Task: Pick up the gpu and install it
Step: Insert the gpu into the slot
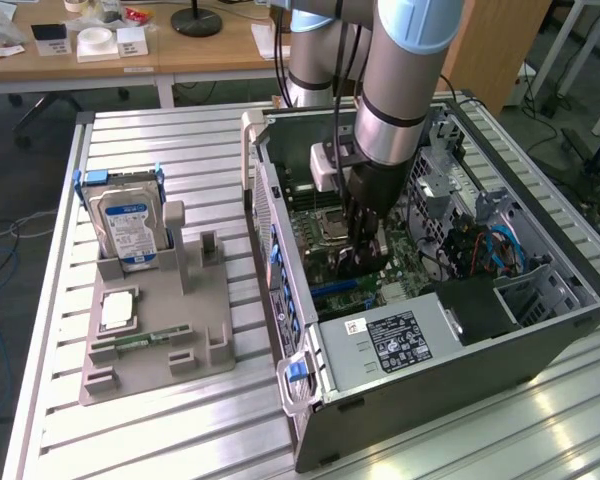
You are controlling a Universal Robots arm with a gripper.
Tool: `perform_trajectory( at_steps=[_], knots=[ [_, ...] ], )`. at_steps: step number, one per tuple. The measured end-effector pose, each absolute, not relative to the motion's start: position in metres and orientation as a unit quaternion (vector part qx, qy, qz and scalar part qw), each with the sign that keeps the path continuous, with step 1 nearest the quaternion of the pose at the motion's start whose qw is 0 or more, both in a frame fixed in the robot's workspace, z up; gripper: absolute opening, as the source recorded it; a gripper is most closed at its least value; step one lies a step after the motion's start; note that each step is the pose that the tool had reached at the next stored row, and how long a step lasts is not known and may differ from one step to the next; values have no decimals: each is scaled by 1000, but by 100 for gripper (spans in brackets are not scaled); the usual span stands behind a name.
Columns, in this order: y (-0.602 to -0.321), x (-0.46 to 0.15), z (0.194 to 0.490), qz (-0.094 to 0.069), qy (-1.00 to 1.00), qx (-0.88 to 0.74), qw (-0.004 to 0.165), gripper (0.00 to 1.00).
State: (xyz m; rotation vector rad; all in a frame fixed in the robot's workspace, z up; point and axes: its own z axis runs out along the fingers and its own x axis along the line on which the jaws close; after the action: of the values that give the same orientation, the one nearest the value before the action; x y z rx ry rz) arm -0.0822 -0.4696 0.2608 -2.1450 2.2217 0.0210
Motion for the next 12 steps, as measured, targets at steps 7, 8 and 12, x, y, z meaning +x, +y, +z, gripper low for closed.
perform_trajectory(
  at_steps=[7,8,12],
  knots=[
    [-470,-84,259,7,721,-693,27,27],
    [-470,-84,259,7,721,-693,27,27],
    [-469,-87,259,7,722,-692,27,27]
  ],
)
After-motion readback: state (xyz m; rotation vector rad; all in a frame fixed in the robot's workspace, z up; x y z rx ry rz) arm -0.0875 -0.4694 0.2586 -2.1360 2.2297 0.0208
